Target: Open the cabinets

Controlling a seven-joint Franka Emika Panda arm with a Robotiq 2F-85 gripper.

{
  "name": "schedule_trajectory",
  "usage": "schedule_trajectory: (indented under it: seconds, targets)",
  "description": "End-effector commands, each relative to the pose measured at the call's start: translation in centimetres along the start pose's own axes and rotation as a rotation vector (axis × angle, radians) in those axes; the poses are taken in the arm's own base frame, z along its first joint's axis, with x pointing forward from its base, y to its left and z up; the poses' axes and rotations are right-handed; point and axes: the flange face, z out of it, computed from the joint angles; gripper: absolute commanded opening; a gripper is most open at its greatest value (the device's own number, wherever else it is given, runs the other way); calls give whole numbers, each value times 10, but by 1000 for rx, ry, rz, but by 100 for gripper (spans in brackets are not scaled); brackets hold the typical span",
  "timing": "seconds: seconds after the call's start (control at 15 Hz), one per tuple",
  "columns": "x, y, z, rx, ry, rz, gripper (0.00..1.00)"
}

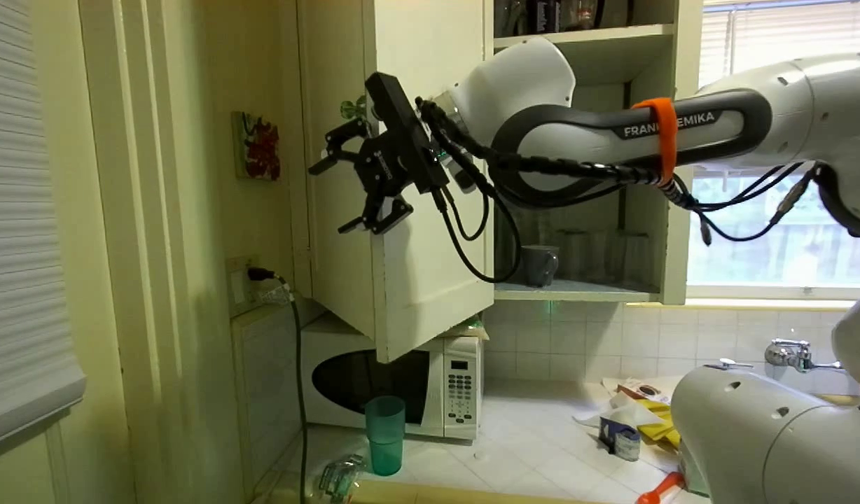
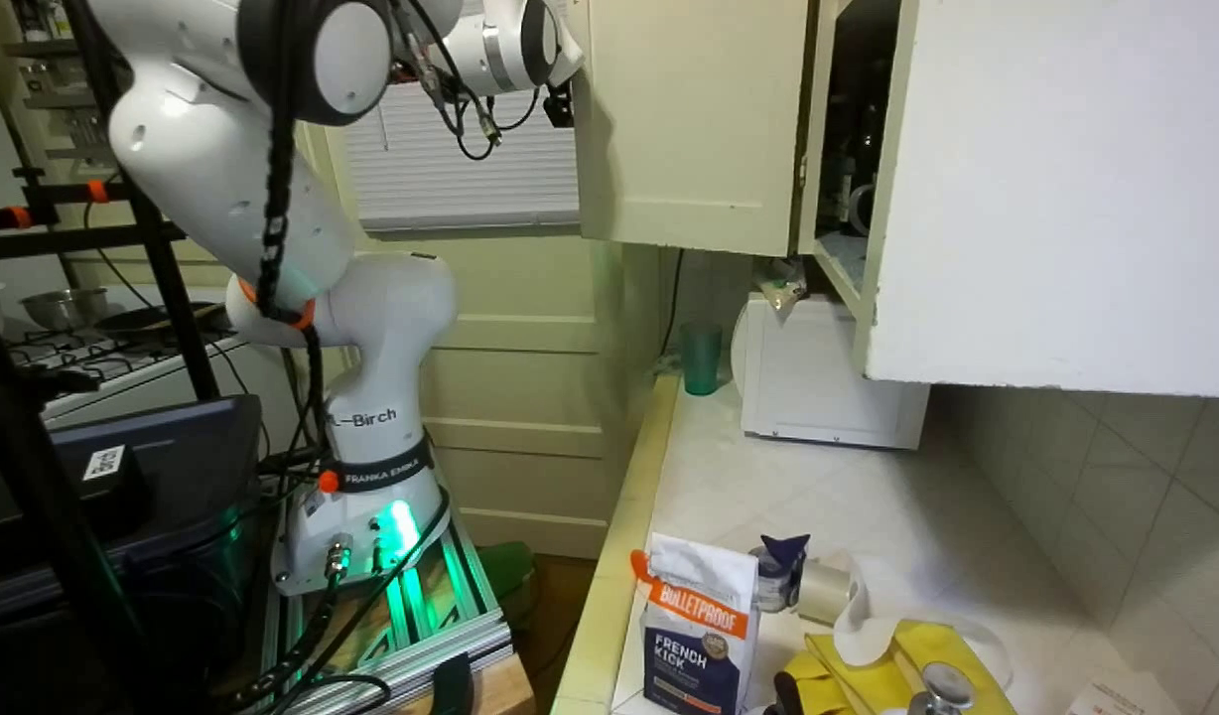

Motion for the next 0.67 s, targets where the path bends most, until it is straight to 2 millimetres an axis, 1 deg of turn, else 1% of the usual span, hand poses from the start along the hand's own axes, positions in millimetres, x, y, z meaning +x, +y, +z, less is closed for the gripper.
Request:
schedule_trajectory:
  seconds: [0.0,0.13,0.2,0.27,0.4,0.6]
  targets:
    - [21,9,-1,-95,-194,-56,100]
    - [31,12,-5,-158,-276,-105,100]
    - [26,12,9,-128,-173,-69,100]
    - [28,11,6,-125,-213,-67,100]
    - [29,11,2,-116,-211,-69,100]
    - [26,11,7,-131,-178,-74,100]
